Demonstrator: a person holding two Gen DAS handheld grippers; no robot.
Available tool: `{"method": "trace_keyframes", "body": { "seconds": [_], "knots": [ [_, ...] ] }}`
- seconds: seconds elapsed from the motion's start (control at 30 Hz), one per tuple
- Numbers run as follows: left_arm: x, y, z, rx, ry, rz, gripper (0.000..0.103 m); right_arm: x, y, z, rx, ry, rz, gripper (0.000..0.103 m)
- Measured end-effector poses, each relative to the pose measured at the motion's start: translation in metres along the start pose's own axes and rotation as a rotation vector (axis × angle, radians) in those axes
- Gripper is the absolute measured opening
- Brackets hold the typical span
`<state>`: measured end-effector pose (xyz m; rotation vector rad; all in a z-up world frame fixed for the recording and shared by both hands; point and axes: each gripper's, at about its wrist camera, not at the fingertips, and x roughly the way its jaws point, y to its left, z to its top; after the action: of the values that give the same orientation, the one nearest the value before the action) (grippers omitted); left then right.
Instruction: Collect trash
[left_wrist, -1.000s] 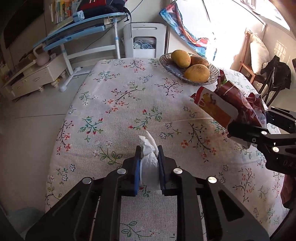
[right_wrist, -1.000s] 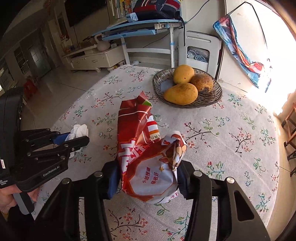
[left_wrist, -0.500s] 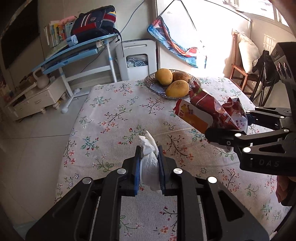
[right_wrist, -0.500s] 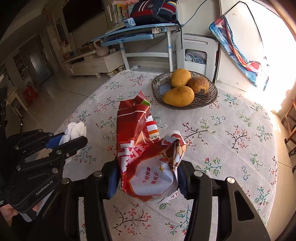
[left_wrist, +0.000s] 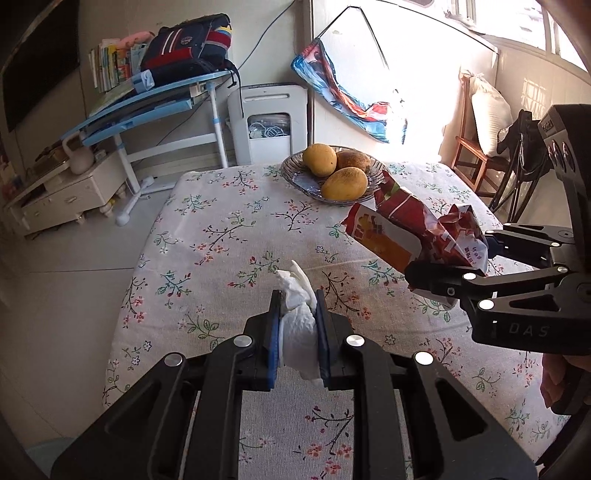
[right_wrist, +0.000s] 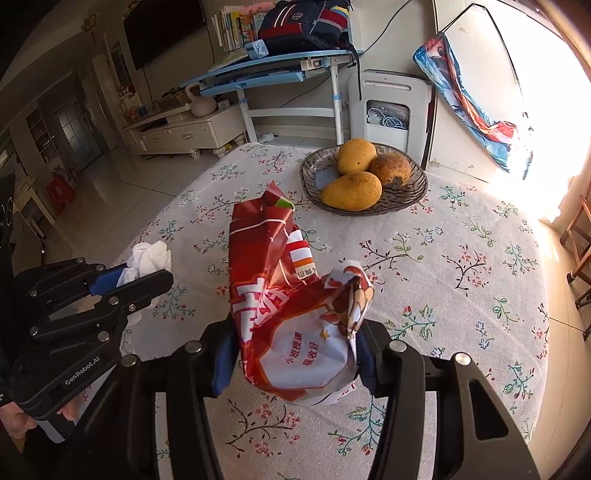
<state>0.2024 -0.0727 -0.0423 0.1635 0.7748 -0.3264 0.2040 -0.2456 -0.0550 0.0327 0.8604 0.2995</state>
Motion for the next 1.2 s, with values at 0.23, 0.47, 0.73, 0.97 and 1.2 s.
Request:
{"method": "trace_keyframes", "body": {
  "seconds": [0.23,0.47,0.73,0.97,1.2],
  "knots": [
    [-0.010,0.001,0.000,-0.020,-0.039,-0.031,0.017,-0.004,0.000,-0.002,0.016,-0.008,-0.002,0.052],
    [-0.021,0.002,-0.001,-0.029,-0.077,-0.043,0.017,-0.013,0.004,-0.006,0.032,-0.021,0.008,0.052],
    [-0.035,0.004,-0.008,-0.039,-0.103,-0.058,0.017,-0.037,0.012,-0.015,0.055,-0.055,0.030,0.052],
    [-0.050,0.001,-0.012,-0.045,-0.131,-0.074,0.017,-0.064,0.011,-0.027,0.095,-0.079,0.024,0.052],
    [-0.052,0.001,-0.010,-0.047,-0.146,-0.056,0.017,-0.075,0.011,-0.019,0.046,-0.121,0.011,0.052]
  ]
}}
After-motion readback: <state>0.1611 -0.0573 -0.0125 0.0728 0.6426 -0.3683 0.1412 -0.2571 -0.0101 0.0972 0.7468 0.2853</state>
